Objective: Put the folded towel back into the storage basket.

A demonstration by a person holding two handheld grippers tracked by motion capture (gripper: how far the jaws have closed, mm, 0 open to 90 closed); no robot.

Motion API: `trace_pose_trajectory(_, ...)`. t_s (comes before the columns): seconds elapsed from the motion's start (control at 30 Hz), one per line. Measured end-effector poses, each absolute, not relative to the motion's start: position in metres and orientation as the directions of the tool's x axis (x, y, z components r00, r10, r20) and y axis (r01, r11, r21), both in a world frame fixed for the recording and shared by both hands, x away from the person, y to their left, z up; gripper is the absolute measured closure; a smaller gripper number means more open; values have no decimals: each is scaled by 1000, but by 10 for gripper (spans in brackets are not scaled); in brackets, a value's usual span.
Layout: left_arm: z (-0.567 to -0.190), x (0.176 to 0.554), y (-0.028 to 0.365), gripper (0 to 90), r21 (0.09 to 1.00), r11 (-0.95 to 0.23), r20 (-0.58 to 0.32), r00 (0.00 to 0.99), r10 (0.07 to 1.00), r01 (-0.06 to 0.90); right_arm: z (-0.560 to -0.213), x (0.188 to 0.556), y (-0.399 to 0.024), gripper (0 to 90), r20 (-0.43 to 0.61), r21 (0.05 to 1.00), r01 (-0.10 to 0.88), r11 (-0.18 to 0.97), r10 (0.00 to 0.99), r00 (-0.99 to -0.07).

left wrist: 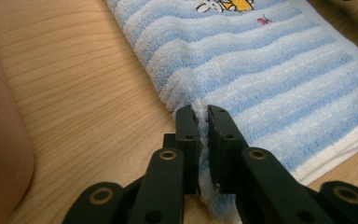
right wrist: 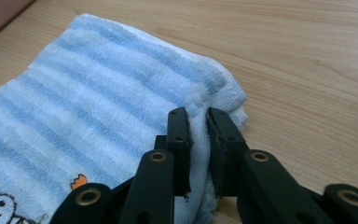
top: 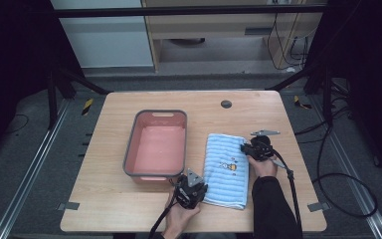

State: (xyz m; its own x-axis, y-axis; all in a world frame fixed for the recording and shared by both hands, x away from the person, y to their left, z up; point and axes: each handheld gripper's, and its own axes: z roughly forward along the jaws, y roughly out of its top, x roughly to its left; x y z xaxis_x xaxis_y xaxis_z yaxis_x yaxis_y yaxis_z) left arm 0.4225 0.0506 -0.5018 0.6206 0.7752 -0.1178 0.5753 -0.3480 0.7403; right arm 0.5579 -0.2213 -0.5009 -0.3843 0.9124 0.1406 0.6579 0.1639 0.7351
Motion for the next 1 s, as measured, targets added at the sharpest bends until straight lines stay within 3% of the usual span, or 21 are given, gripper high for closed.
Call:
trace_pose_trajectory(0.23,-495,422,56,859,767,-309,-148,624,767,562,-492,555,-223,831,147,761,630,154,905,-400)
trace_pose_trajectory(1.0,-410,409,80,860,869,-285,-91,697,711,404,-378,525,-205,834,52,895,410,174,873,-485)
